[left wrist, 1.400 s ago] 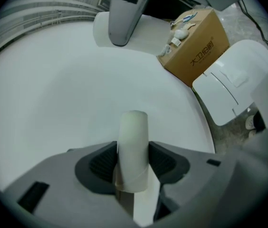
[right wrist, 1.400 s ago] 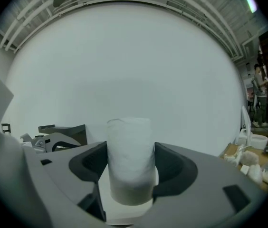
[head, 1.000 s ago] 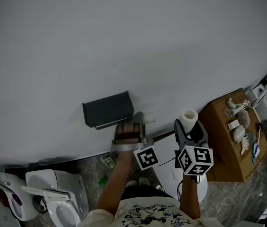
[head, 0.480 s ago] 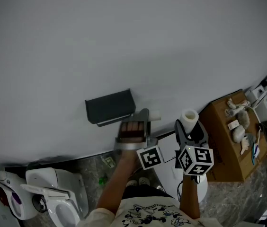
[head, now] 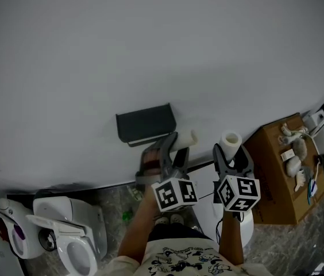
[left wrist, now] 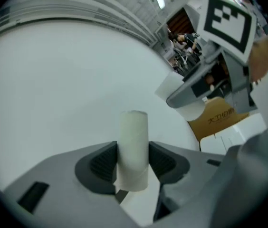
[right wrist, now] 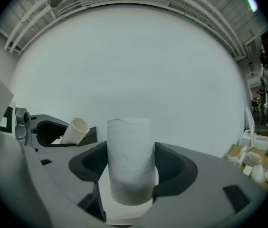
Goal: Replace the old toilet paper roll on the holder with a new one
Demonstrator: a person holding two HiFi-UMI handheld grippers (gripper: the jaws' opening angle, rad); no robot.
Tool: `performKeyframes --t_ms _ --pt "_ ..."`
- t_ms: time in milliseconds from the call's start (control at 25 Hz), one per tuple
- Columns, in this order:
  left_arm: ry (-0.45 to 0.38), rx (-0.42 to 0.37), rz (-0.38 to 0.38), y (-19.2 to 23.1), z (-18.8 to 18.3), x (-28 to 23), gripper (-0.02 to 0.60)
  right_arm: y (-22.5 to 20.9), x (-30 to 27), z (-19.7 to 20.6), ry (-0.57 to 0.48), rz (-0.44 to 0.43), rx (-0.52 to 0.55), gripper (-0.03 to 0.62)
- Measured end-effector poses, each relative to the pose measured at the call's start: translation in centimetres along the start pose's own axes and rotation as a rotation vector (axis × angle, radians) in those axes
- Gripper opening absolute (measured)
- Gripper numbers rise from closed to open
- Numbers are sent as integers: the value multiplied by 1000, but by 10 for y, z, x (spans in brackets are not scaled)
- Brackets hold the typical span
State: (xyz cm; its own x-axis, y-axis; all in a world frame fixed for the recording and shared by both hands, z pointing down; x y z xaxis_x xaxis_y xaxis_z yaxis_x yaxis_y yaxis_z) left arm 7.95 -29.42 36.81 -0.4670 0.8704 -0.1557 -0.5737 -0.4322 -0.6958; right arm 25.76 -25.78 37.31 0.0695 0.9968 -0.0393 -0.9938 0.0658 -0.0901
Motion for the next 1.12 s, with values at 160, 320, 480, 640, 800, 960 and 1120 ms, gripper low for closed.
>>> performKeyframes --t_ms 160,320,480,640,800,960,1120 --pt "-38 176 -9 20 12 22 206 16 -4 0 -1 -40 -1 311" --pt "-78 392 -37 39 24 48 206 31 -7 2 -2 -77 -2 311" --pt "-101 536 -67 57 42 70 206 47 -11 3 -1 -112 -7 311" --pt "-109 598 -115 74 57 87 206 60 -16 5 2 -143 -10 311" --pt "-98 649 -169 86 73 104 206 72 -21 6 5 -165 -16 311" --pt "-82 709 -221 96 90 116 206 83 -26 7 7 -187 -15 311" --pt "-75 751 -264 106 100 126 206 90 -30 6 9 -199 -11 311"
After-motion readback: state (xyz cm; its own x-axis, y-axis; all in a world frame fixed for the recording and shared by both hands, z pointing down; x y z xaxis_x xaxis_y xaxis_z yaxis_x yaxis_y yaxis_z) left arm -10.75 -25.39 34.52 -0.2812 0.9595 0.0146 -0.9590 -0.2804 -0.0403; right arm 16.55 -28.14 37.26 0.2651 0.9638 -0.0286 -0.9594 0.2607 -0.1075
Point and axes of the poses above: the fingertips, and each gripper's own axes: x backward along the fingers, y to its left, z out of its underside, the point moved 10 cm from there along x, backward along the fingers, and after that the axes turned 6 degrees about -y, right-handed, at the moved point
